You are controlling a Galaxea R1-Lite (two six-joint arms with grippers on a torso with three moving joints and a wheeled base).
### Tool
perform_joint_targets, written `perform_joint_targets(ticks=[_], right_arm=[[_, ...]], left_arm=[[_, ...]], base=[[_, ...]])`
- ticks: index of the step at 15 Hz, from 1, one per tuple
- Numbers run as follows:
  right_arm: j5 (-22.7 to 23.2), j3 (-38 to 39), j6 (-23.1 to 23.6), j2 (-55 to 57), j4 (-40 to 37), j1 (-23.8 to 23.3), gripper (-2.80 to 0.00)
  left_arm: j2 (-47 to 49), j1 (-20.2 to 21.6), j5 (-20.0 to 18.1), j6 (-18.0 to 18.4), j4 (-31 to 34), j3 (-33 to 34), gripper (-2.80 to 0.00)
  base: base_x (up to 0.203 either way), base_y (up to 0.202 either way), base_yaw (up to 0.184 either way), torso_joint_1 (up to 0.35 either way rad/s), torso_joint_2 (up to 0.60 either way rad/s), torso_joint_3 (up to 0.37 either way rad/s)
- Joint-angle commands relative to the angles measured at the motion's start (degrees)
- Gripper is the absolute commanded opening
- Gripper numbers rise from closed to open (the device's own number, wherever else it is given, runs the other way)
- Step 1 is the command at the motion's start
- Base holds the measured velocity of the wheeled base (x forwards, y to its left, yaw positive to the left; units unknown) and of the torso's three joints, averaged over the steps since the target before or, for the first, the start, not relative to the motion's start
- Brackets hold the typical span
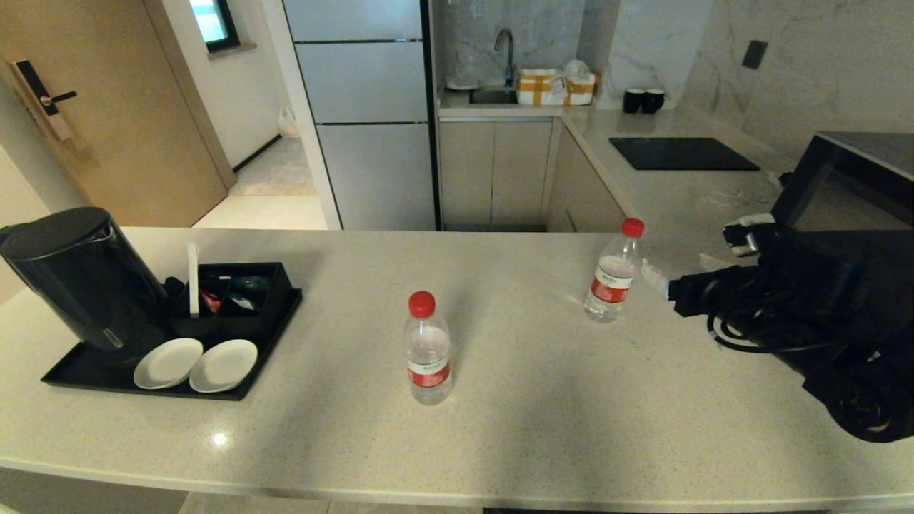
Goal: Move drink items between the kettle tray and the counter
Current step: Return the bottled water to its original position
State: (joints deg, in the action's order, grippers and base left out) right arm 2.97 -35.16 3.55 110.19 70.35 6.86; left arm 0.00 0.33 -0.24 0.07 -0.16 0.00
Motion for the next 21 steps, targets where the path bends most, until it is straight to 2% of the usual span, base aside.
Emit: perform_joint_targets(ticks=[1, 3, 5, 7, 8, 13, 21], right_arm=[[-0.2, 0.9, 0.1, 1.1, 1.1, 0.8, 0.0], [0.4, 1.2, 0.0, -1.4, -2.5, 1.0, 0.0], [-0.1, 0.6, -1.3, 1.9, -2.4, 2.7, 0.0], [-3.7, -1.5, -5.9, 5.5, -1.7, 5.8, 0.0], [-5.5, -2.7, -6.7, 6.9, -1.5, 6.4, 0.0], [-6.0, -8.1, -6.6, 12.1, -1.7, 6.9, 0.0], [-6.6, -25.0, -4.2, 20.6, -8.5, 3.4, 0.0]], left_arm=[[0.0, 0.0, 0.0, 0.0, 0.0, 0.1, -2.8], [0.0, 0.0, 0.0, 0.0, 0.0, 0.1, -2.8], [0.0, 0.0, 0.0, 0.0, 0.0, 0.1, -2.8], [0.0, 0.0, 0.0, 0.0, 0.1, 0.1, -2.8], [0.0, 0.0, 0.0, 0.0, 0.0, 0.1, -2.8], [0.0, 0.0, 0.0, 0.0, 0.0, 0.1, -2.8], [0.0, 0.0, 0.0, 0.0, 0.0, 0.0, -2.8]], base=[[0.0, 0.0, 0.0, 0.0, 0.0, 0.0], [0.0, 0.0, 0.0, 0.0, 0.0, 0.0], [0.0, 0.0, 0.0, 0.0, 0.0, 0.0], [0.0, 0.0, 0.0, 0.0, 0.0, 0.0], [0.0, 0.0, 0.0, 0.0, 0.0, 0.0], [0.0, 0.0, 0.0, 0.0, 0.0, 0.0], [0.0, 0.0, 0.0, 0.0, 0.0, 0.0]])
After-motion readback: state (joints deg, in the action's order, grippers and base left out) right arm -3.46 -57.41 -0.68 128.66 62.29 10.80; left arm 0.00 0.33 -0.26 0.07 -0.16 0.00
